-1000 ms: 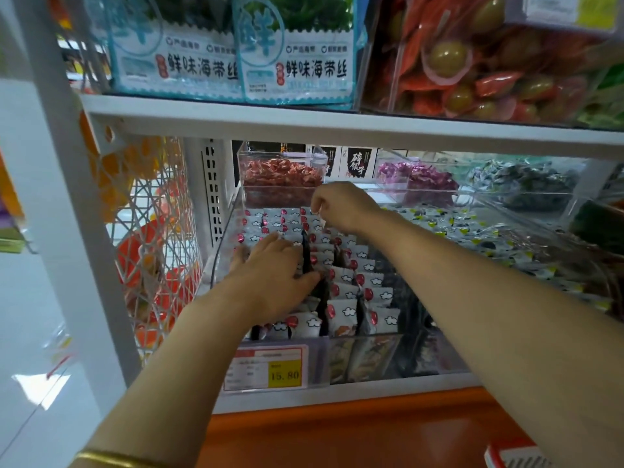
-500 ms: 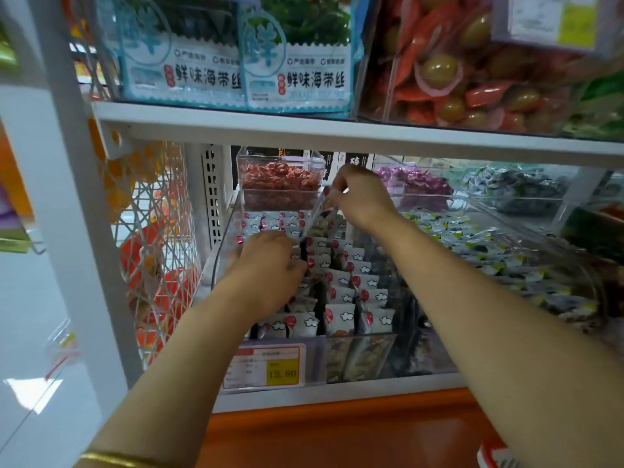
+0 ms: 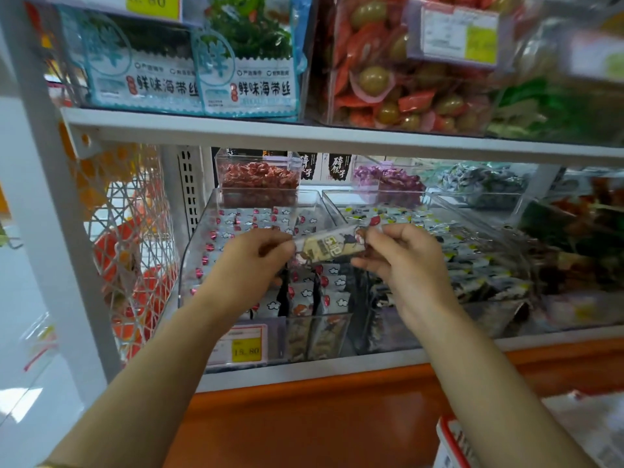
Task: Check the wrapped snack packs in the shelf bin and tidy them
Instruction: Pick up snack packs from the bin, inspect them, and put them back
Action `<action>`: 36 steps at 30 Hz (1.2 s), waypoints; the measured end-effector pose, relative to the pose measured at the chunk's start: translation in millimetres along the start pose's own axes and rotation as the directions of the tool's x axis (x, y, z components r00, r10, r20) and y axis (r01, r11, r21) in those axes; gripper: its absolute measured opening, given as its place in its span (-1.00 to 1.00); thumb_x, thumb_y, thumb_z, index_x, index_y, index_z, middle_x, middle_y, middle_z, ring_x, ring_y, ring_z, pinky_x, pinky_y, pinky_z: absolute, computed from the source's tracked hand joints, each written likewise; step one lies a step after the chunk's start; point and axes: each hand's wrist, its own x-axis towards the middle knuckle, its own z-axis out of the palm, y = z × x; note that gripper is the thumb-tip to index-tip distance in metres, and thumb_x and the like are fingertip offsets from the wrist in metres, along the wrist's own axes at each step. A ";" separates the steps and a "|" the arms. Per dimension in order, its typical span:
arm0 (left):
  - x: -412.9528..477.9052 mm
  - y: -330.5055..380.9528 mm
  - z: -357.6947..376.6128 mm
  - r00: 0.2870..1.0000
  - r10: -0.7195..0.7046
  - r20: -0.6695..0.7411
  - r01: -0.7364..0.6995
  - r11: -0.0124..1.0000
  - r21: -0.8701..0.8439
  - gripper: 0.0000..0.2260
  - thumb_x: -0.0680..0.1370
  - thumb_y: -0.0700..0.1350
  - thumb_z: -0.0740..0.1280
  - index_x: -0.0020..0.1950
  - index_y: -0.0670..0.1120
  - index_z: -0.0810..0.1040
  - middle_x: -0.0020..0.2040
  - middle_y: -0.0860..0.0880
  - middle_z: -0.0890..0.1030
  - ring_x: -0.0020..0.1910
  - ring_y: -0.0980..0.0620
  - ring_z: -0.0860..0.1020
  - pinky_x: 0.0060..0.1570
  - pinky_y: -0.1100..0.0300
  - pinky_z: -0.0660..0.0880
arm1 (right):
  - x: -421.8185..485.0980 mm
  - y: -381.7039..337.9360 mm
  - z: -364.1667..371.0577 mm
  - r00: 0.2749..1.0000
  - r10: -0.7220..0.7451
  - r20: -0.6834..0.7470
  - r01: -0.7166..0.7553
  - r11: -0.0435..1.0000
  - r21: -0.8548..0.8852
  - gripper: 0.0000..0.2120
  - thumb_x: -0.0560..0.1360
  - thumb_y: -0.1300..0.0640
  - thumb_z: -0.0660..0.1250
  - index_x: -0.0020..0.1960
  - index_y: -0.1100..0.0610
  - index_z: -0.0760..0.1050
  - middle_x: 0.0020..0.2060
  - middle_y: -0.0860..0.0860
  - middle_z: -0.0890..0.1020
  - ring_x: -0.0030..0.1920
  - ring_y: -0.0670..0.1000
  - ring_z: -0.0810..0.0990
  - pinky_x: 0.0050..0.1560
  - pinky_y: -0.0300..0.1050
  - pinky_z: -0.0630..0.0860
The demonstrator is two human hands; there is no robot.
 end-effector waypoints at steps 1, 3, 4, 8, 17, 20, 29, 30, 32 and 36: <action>-0.2 -0.4 0.3 0.999 -0.041 -0.010 0.041 0.997 -0.069 -0.88 0.59 -0.09 0.23 -0.01 -0.02 0.57 -0.21 0.01 0.58 -0.34 0.23 0.53 -0.38 0.43 0.49 | -1.2 0.0 -3.0 0.999 0.026 0.026 -0.027 0.998 0.054 -0.95 0.51 0.30 0.30 -0.09 0.29 0.51 -0.12 0.19 0.59 -0.31 -0.06 0.65 -0.31 -0.24 0.58; 0.0 -1.9 0.8 0.991 -0.129 -0.022 0.121 0.969 -0.214 -0.83 0.57 -0.05 0.26 -0.02 -0.10 0.59 -0.20 0.00 0.62 -0.25 0.12 0.60 -0.25 0.26 0.59 | -3.4 -1.0 -8.5 0.993 0.084 0.089 -0.098 0.981 0.170 -0.92 0.49 0.31 0.30 -0.07 0.33 0.55 -0.17 0.17 0.64 -0.30 -0.02 0.66 -0.31 -0.24 0.58; 0.4 -2.8 0.9 0.987 -0.161 -0.016 0.150 0.947 -0.284 -0.82 0.56 -0.05 0.27 -0.04 -0.12 0.59 -0.22 -0.01 0.62 -0.25 0.10 0.62 -0.26 0.23 0.59 | -4.3 -1.7 -10.9 0.988 0.110 0.112 -0.133 0.968 0.215 -0.91 0.48 0.32 0.30 -0.06 0.33 0.56 -0.20 0.15 0.65 -0.30 0.00 0.66 -0.31 -0.24 0.58; 1.5 -2.7 0.6 0.974 -0.224 0.041 0.208 0.800 -0.563 -0.85 0.53 -0.13 0.31 -0.15 -0.20 0.58 -0.28 -0.07 0.63 -0.30 0.09 0.62 -0.30 0.32 0.55 | -3.7 -2.4 -16.6 0.975 0.177 0.136 -0.211 0.929 0.303 -0.88 0.49 0.35 0.27 0.00 0.30 0.54 -0.34 0.10 0.67 -0.34 -0.01 0.66 -0.37 -0.24 0.58; 1.2 0.7 3.9 0.975 -0.221 -0.010 0.149 0.690 -0.708 -0.88 0.52 -0.30 0.28 -0.22 -0.21 0.53 -0.41 0.00 0.63 -0.34 0.09 0.64 -0.31 0.36 0.55 | 1.7 2.7 -15.9 0.965 0.236 0.113 -0.262 0.876 0.405 -0.92 0.50 0.34 0.25 -0.04 0.28 0.51 -0.45 0.06 0.62 -0.43 -0.06 0.62 -0.44 -0.27 0.54; 1.0 2.6 4.5 0.981 -0.193 0.017 0.150 0.704 -0.695 -0.91 0.50 -0.35 0.27 -0.17 -0.22 0.53 -0.37 -0.05 0.65 -0.32 0.08 0.65 -0.29 0.37 0.55 | 1.9 3.2 -16.0 0.962 0.257 0.095 -0.272 0.849 0.452 -0.93 0.51 0.34 0.25 -0.08 0.28 0.51 -0.46 0.06 0.62 -0.44 -0.07 0.62 -0.45 -0.29 0.54; 0.0 -0.3 2.7 0.974 -0.171 0.151 0.228 0.705 -0.672 -0.90 0.50 -0.20 0.32 -0.10 -0.24 0.51 -0.08 -0.20 0.62 -0.10 -0.10 0.66 -0.20 0.24 0.59 | -0.2 9.2 -17.0 0.999 -0.033 -0.025 0.035 0.997 0.076 -0.84 0.53 0.39 0.24 -0.08 0.18 0.51 -0.20 0.13 0.57 -0.33 -0.03 0.66 -0.31 -0.25 0.58; 0.1 -1.1 3.2 0.975 -0.171 0.142 0.222 0.737 -0.638 -0.85 0.47 -0.15 0.35 -0.11 -0.24 0.51 -0.06 -0.19 0.64 -0.08 -0.10 0.66 -0.17 0.22 0.59 | -0.7 8.9 -16.5 0.998 -0.067 -0.023 0.067 0.998 0.014 -0.83 0.53 0.38 0.24 -0.10 0.15 0.52 -0.19 0.11 0.57 -0.31 -0.03 0.66 -0.30 -0.23 0.59; 0.4 -2.2 4.6 0.983 -0.169 0.073 0.180 0.797 -0.576 -0.84 0.43 -0.12 0.37 -0.16 -0.22 0.53 -0.12 -0.15 0.65 -0.12 -0.06 0.67 -0.16 0.23 0.59 | -2.5 7.7 -14.1 0.996 -0.090 0.001 0.090 0.996 -0.024 -0.76 0.53 0.33 0.27 -0.20 0.08 0.59 -0.20 0.07 0.59 -0.27 -0.01 0.65 -0.29 -0.16 0.61; 1.0 -2.5 5.5 0.985 -0.169 0.029 0.154 0.795 -0.587 -0.89 0.46 -0.24 0.37 -0.07 -0.20 0.47 -0.06 -0.17 0.64 -0.11 -0.06 0.67 -0.16 0.27 0.58 | -5.7 9.2 -12.1 0.984 -0.152 0.089 0.163 0.977 -0.138 -0.89 0.50 0.15 0.34 -0.16 0.03 0.62 -0.17 -0.01 0.61 -0.19 -0.05 0.64 -0.25 -0.07 0.64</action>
